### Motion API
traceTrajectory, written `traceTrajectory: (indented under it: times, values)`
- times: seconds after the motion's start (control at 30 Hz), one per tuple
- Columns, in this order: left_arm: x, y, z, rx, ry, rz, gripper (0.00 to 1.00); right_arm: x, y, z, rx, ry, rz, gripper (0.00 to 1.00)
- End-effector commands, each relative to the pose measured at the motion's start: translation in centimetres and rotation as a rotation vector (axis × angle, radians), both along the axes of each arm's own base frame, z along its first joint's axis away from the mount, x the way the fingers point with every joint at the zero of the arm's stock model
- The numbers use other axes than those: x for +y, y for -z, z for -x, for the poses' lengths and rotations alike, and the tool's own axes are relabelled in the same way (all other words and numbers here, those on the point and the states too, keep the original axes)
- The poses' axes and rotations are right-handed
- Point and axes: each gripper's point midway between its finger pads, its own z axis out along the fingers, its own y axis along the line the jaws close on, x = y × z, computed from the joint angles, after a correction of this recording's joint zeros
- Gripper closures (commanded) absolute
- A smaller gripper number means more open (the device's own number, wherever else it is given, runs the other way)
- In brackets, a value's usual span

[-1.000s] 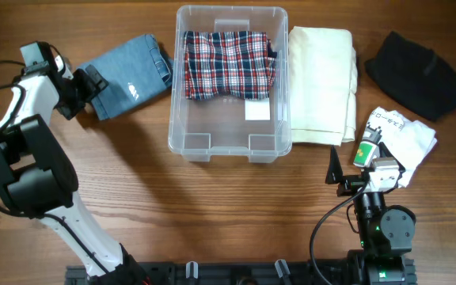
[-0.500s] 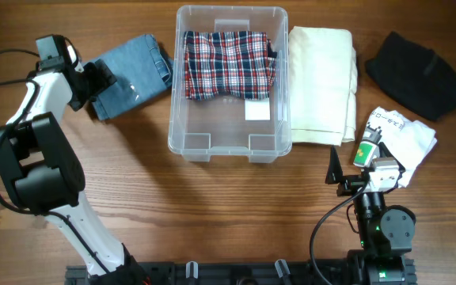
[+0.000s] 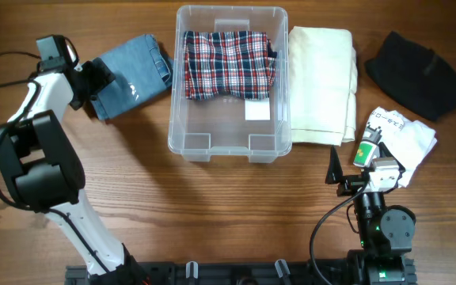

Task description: Pack container

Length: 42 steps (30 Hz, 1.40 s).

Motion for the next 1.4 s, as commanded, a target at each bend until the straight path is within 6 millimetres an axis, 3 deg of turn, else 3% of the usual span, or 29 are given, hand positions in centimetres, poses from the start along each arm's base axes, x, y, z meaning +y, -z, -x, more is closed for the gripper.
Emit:
traceTrajectory:
  times: [0.0,0.23,0.3,0.4,0.5,0.67,0.9,1.0,1.23,1.37]
  values:
    - [-0.3,1.9,0.3,0.037,-0.025,0.012,0.07,-0.3,-0.2,0.0,-0.009,0.013,0.005,0.0]
    - [-0.5,3.6,0.5,0.058,-0.021,0.021,0.13,-0.3,-0.2,0.0,-0.009,0.013,0.005,0.0]
    - [-0.5,3.5,0.4,0.056,-0.021,0.021,0.22,-0.3,-0.2,0.0,-0.008,0.013,0.005,0.0]
    - [-0.5,3.5,0.4,0.057,-0.021,0.02,0.47,-0.3,-0.2,0.0,-0.009,0.013,0.005,0.0]
    - [-0.5,3.5,0.4,0.057,-0.021,0.02,0.55,-0.3,-0.2,0.0,-0.008,0.013,0.005,0.0]
    - [0.1,3.6,0.6,0.06,-0.02,0.001,0.96,-0.3,-0.2,0.0,-0.008,0.013,0.005,0.0]
    - [1.4,3.1,1.2,0.068,-0.049,0.004,0.96,-0.3,-0.2,0.0,-0.008,0.013,0.005,0.0]
    - [1.6,0.6,0.7,0.018,-0.049,-0.012,0.96,-0.3,-0.2,0.0,-0.008,0.013,0.005,0.0]
    - [1.9,-9.8,-0.5,-0.188,-0.047,-0.072,0.96,-0.3,-0.2,0.0,-0.008,0.013,0.005,0.0]
    - [1.8,-13.5,-0.3,-0.26,-0.048,-0.092,0.96,-0.3,-0.1,0.0,-0.007,0.013,0.005,0.0]
